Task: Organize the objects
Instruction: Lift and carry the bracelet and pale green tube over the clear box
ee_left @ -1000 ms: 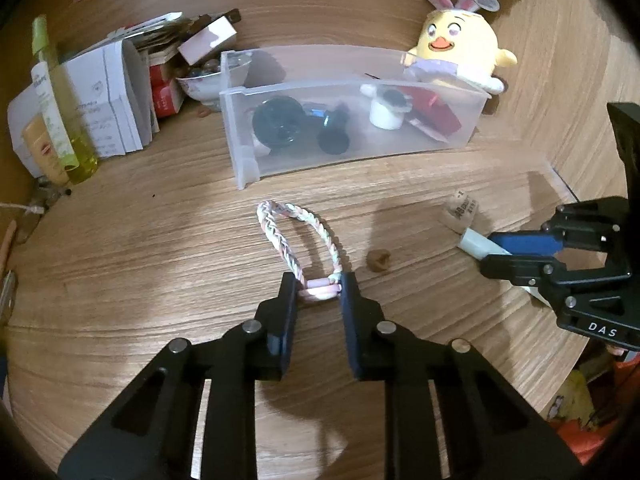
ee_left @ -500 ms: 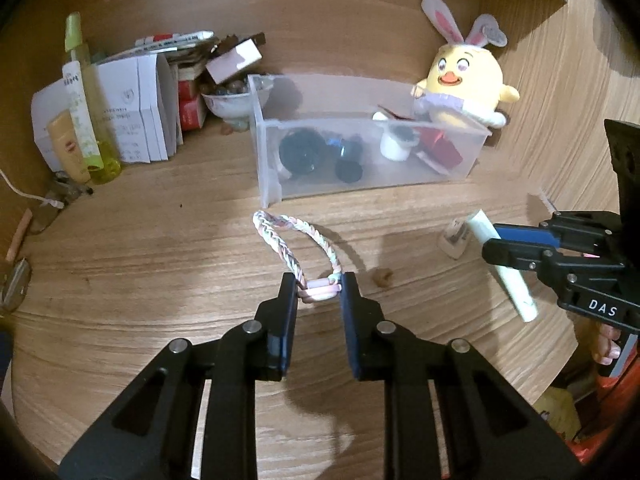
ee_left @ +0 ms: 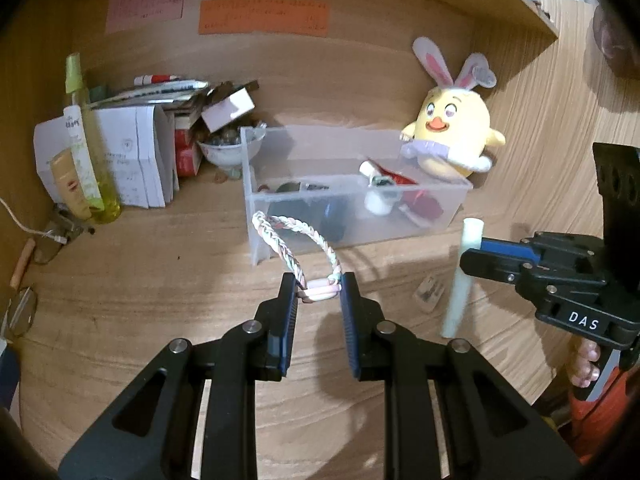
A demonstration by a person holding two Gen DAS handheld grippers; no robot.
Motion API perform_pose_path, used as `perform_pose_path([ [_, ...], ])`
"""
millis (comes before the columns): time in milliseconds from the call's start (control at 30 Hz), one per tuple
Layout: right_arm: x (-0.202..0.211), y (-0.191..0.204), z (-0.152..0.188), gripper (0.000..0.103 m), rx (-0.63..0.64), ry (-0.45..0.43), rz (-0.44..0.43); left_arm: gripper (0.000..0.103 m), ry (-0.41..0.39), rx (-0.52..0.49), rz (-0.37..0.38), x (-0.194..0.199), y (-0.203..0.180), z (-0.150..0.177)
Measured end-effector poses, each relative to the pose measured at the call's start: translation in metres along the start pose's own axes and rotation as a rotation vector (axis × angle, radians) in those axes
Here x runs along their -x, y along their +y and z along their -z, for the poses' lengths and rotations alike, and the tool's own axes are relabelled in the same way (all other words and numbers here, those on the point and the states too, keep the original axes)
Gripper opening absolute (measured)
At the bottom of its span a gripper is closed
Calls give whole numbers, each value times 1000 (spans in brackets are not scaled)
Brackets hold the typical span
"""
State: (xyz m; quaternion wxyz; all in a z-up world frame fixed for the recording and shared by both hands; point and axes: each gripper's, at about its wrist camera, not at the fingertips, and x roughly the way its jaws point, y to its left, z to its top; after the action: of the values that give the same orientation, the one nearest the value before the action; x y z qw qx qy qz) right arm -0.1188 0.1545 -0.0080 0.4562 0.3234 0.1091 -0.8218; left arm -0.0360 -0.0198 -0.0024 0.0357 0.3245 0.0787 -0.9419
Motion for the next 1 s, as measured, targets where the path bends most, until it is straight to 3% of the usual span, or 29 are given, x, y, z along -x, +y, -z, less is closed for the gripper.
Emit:
perform_pose_path([
  [500, 24, -11, -33, 14, -34, -126, 0, 21, -63, 9, 15, 3, -3, -31],
  [1000, 31, -38, -67, 14, -66, -193, 52, 21, -117, 7, 7, -4, -1, -66],
])
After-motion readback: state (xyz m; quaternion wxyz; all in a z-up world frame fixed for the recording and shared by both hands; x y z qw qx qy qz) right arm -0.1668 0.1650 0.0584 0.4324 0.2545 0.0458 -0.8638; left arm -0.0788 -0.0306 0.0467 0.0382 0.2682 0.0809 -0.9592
